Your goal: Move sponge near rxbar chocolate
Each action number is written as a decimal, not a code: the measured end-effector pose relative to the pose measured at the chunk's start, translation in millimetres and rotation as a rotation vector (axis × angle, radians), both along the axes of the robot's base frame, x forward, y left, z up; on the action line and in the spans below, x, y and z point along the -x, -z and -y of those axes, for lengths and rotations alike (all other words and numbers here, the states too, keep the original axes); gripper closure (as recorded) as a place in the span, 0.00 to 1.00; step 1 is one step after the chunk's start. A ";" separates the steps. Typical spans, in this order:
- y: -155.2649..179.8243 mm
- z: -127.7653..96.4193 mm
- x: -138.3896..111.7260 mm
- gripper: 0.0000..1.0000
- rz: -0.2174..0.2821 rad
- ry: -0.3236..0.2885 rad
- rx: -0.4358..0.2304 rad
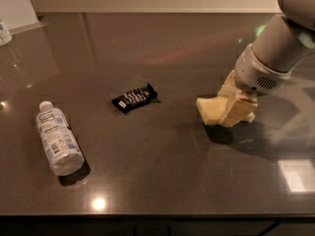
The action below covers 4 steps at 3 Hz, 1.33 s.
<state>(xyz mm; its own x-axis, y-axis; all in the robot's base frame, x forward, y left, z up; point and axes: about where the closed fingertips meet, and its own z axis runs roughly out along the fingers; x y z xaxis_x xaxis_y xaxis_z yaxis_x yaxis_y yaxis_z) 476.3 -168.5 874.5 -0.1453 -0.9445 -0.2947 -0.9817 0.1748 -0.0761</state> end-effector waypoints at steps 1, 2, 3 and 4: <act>-2.0 -30.2 -30.8 1.00 0.022 -0.018 -0.017; -1.6 -59.9 -57.9 1.00 0.037 -0.043 -0.056; 2.6 -93.3 -79.0 0.75 0.033 -0.075 -0.098; 7.6 -108.3 -87.7 0.52 0.020 -0.088 -0.124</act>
Offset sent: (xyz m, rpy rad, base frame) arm 0.0905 0.0933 0.0004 0.1047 -0.0513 0.0702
